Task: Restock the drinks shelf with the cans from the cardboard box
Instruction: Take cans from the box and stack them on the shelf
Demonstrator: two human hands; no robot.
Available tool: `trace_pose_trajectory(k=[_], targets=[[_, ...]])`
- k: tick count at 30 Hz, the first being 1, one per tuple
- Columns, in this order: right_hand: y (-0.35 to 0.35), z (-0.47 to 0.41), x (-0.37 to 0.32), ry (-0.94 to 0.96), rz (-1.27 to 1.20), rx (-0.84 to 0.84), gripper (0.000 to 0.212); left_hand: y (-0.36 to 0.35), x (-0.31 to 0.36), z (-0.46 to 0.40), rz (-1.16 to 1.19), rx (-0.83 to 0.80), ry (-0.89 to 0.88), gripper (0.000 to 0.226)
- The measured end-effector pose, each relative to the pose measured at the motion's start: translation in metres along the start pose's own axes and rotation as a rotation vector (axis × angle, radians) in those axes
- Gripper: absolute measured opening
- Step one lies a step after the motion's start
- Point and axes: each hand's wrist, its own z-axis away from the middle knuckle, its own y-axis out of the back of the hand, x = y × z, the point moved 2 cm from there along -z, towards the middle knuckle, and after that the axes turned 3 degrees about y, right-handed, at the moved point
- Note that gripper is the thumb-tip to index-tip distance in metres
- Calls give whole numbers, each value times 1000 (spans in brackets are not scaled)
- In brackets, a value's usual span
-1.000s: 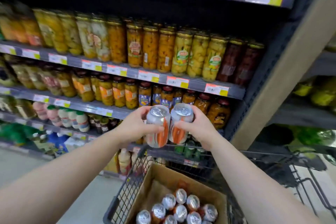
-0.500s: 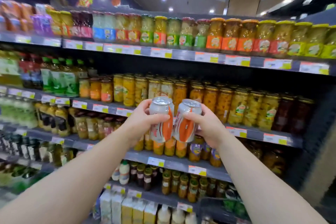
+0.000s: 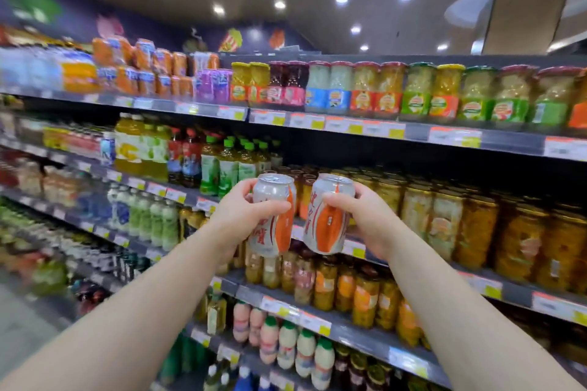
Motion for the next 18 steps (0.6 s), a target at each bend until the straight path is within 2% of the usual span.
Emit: trace_pose_trajectory(k=[2, 7, 13, 18], targets=[[-42, -42, 4, 25, -3, -42, 70, 46, -6, -23, -7, 51, -4, 58], [-154, -149, 4, 91, -28, -196, 64, 162, -9, -85, -1, 185, -47, 54], [-274, -249, -10, 144, -32, -314, 30, 294, -8, -152, 42, 349, -96, 54], [-353, -313, -10, 169, 9, -308, 30, 388, -17, -214, 61, 317, -138, 45]])
